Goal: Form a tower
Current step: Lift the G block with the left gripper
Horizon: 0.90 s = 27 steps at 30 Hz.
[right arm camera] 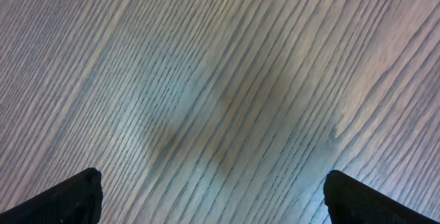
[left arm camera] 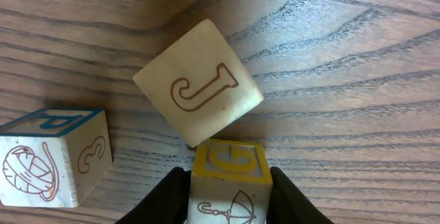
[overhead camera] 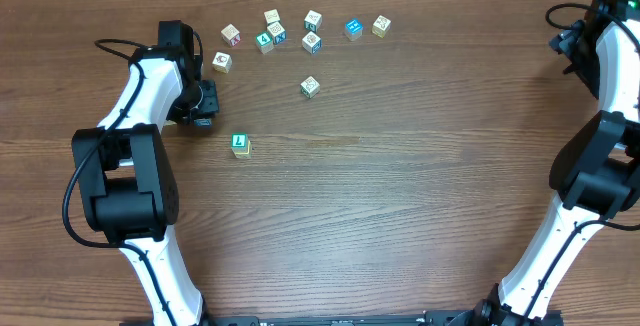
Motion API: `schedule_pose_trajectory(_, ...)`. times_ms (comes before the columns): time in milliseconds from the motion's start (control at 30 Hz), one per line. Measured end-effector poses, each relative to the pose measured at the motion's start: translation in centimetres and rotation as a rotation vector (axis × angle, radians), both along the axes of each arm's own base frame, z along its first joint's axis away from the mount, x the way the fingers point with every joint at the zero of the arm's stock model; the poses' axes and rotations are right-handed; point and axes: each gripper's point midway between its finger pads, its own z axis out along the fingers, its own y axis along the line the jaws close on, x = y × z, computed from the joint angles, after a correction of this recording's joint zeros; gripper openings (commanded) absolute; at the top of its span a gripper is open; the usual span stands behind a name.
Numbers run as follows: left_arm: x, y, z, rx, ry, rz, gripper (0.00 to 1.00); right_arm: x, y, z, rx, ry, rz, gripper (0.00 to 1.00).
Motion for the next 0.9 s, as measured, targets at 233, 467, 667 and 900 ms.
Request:
schedule_pose_trajectory(233,0.0,0.1,0.0,0.004,0.0,-0.002,0.16,0.0,0.0,0.0,-0.001,0.0,-0.001,1.0)
schedule_pose_trajectory(467,-0.9,0.0,0.2,0.003,0.034,-0.006,0.15,0.0,0.0,0.0,-0.001,-0.001,-0.001,1.0)
schedule_pose_trajectory(667,-0.3,0.0,4.1,0.007,-0.056,-0.006,0.18,0.0,0.0,0.0,0.0,0.0,0.0,1.0)
schedule_pose_trajectory(900,0.0,0.1,12.6,0.018,-0.258,-0.006,0.21,0.0,0.0,0.0,0.0,0.0,0.0,1.0)
